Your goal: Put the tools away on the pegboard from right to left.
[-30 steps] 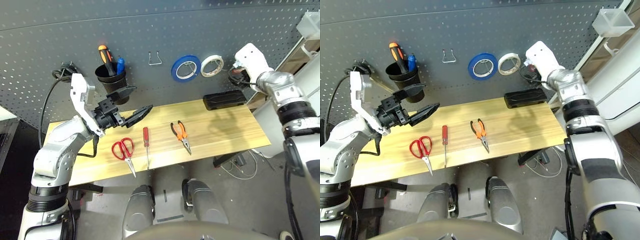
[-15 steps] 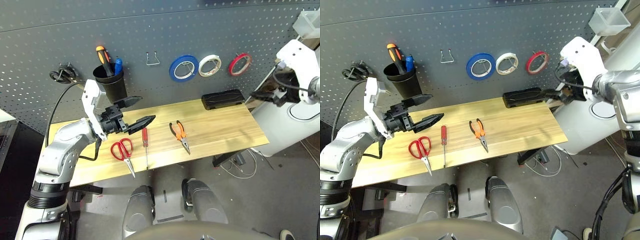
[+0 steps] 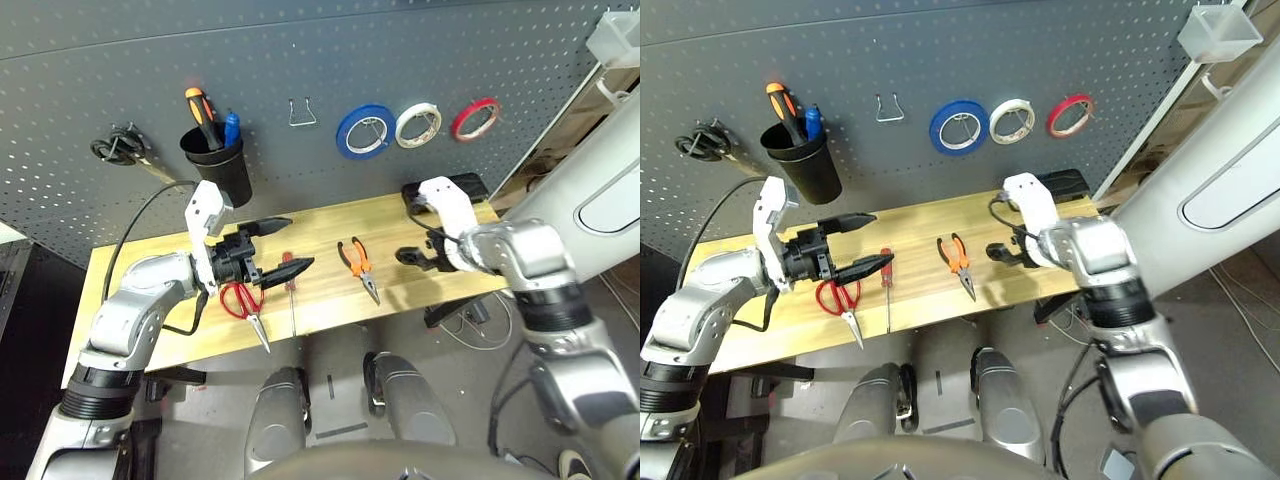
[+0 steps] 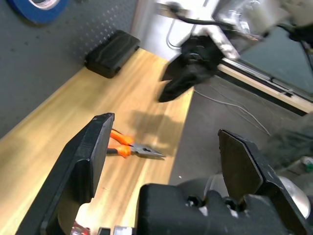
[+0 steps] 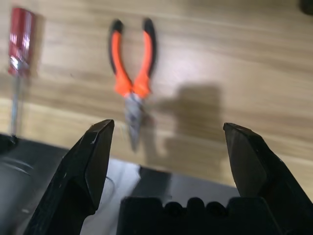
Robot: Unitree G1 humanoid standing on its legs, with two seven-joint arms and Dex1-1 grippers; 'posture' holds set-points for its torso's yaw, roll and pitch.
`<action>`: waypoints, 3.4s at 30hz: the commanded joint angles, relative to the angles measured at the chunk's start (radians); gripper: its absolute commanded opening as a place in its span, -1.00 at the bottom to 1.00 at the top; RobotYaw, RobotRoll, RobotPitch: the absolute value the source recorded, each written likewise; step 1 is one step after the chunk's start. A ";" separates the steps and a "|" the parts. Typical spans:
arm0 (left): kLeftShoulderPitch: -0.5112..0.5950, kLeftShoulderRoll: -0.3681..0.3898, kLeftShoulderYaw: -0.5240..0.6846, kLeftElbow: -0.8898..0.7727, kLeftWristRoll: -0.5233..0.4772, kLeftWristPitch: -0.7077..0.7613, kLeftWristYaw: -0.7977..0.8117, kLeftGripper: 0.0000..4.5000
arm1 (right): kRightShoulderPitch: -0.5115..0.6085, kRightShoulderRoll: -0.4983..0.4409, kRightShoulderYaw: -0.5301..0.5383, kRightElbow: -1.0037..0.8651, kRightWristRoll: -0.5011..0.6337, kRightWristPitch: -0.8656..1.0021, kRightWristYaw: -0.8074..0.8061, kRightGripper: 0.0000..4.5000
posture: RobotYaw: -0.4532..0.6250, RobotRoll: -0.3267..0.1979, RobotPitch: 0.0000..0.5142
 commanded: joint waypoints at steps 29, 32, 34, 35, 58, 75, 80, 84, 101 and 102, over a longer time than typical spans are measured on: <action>0.203 0.032 0.084 -0.194 -0.009 0.074 0.125 1.00 | -0.149 0.220 0.020 0.578 -0.071 -0.373 -0.209 0.98 | 0.00 0.25 -0.01; 0.215 0.031 0.087 -0.202 -0.012 0.073 0.131 1.00 | -0.150 0.226 0.021 0.613 -0.078 -0.402 -0.213 0.98 | 0.03 0.25 0.00; 0.224 0.032 0.091 -0.211 -0.014 0.075 0.133 1.00 | -0.153 0.230 0.015 0.636 -0.079 -0.417 -0.217 0.98 | 0.04 0.25 0.00; 0.231 0.033 0.093 -0.218 -0.016 0.077 0.134 1.00 | -0.154 0.232 0.014 0.648 -0.080 -0.425 -0.218 0.98 | 0.05 0.25 0.01; 0.317 0.034 0.113 -0.258 -0.014 0.065 0.133 1.00 | -0.203 0.248 0.014 0.968 -0.138 -0.692 -0.218 0.81 | 0.17 0.25 0.05; 0.198 -0.008 0.152 -0.143 -0.068 0.027 0.119 1.00 | -0.025 0.071 0.101 0.350 -0.104 -0.512 0.086 0.09 | 0.03 0.25 -0.35; 0.149 -0.005 0.214 -0.127 -0.121 0.029 0.114 1.00 | 0.158 -0.088 0.145 -0.088 -0.053 -0.537 0.234 0.09 | -0.01 0.25 -0.54; 0.116 0.023 0.291 -0.137 -0.220 0.097 0.116 1.00 | 0.214 -0.172 0.119 -0.304 0.010 -0.553 0.312 0.09 | -0.03 0.25 -0.61; -0.115 0.217 0.429 -0.122 -0.412 0.270 0.128 1.00 | 0.027 -0.260 -0.080 -0.477 0.311 -0.472 0.400 0.09 | -0.07 0.25 -0.70; -0.113 0.222 0.429 -0.115 -0.406 0.270 0.121 1.00 | 0.011 -0.247 -0.094 -0.470 0.323 -0.486 0.395 0.09 | -0.07 0.25 -0.70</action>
